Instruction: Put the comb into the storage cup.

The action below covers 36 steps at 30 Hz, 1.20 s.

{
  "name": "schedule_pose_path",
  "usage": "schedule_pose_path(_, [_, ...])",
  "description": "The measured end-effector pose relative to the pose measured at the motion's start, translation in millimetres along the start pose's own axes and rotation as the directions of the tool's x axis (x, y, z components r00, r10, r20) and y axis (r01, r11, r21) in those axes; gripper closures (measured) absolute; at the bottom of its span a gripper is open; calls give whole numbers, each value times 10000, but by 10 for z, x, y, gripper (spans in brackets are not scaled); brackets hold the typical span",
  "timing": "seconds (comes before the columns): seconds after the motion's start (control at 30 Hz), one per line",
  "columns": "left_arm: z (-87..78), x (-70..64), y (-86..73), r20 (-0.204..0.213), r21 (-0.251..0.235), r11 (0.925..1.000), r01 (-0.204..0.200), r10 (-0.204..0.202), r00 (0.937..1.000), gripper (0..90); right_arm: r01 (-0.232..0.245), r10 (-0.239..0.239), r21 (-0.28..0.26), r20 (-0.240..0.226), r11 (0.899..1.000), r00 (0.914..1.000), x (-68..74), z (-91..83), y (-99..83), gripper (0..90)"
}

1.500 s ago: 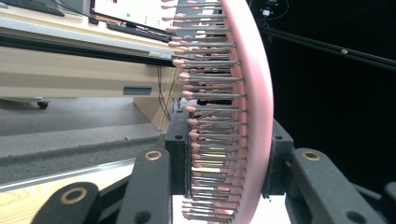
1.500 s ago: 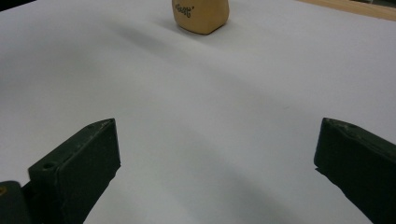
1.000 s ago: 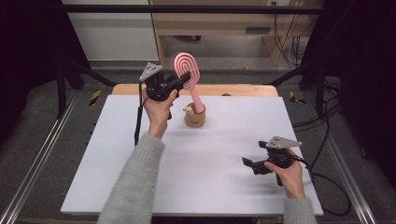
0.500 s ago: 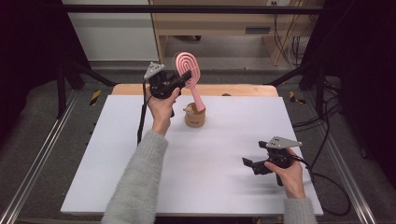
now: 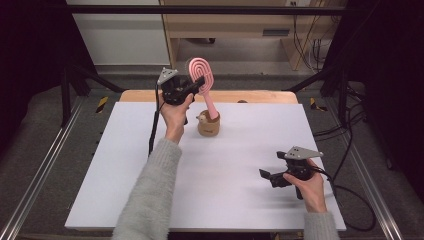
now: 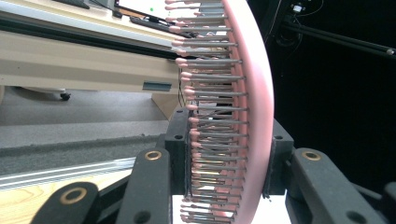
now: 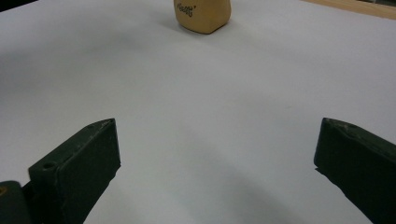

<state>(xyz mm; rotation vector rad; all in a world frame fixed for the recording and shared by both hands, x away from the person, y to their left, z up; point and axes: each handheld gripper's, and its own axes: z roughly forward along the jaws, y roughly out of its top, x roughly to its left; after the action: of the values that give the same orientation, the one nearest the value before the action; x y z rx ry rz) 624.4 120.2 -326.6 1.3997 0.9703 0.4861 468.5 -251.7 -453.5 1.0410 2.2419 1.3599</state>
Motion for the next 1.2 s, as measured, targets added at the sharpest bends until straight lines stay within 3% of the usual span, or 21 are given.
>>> schedule_pose_path(0.6, [111,95,-105,-247,260,9996,49,-43,9997,628,1,-1,44,-13,10000,10000,3,5,-4,8])
schedule_pose_path(1.2, [178,134,-242,-240,495,9986,162,-150,9996,628,-19,19,52,-43,10000,10000,6,1,-4,8])
